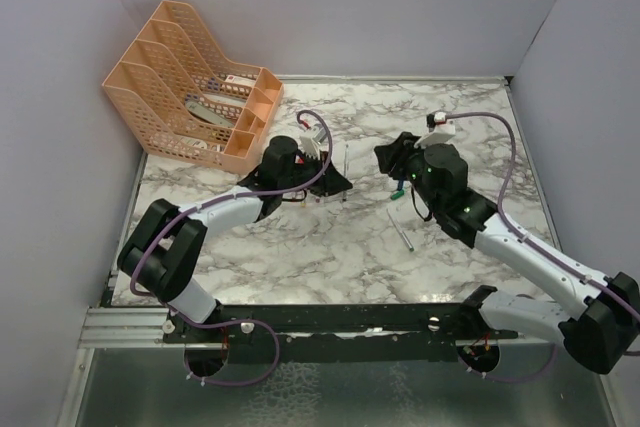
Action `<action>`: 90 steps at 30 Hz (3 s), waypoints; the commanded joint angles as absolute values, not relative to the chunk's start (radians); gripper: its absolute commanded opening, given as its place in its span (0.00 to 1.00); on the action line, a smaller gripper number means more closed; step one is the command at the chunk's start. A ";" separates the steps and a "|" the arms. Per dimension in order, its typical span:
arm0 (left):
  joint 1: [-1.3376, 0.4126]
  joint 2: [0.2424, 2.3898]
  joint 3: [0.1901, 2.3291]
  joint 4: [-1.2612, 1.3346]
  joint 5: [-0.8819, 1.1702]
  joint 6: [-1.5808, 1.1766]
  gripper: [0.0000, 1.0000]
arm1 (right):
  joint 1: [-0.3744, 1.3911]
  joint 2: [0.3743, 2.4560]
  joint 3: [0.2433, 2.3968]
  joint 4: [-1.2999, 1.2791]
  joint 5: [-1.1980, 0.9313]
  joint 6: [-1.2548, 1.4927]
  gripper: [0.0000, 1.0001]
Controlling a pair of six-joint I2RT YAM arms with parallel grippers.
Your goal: Insert the pens into the pen caps
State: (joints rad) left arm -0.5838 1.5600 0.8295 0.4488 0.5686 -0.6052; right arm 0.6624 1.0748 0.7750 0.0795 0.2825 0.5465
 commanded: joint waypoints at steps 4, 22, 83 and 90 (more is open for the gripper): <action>-0.586 1.557 0.846 0.244 0.469 -0.473 0.00 | 0.554 1.236 0.942 -0.378 0.474 0.659 0.42; -0.600 1.591 0.855 0.172 0.492 -0.399 0.00 | 0.466 1.619 1.048 -0.407 0.329 0.634 0.45; -0.599 1.678 0.950 0.111 0.563 -0.331 0.00 | 0.400 1.867 1.110 -0.403 0.285 0.641 0.01; -0.600 1.661 0.951 0.102 0.565 -0.330 0.00 | 0.401 1.700 1.054 -0.249 0.172 0.586 0.01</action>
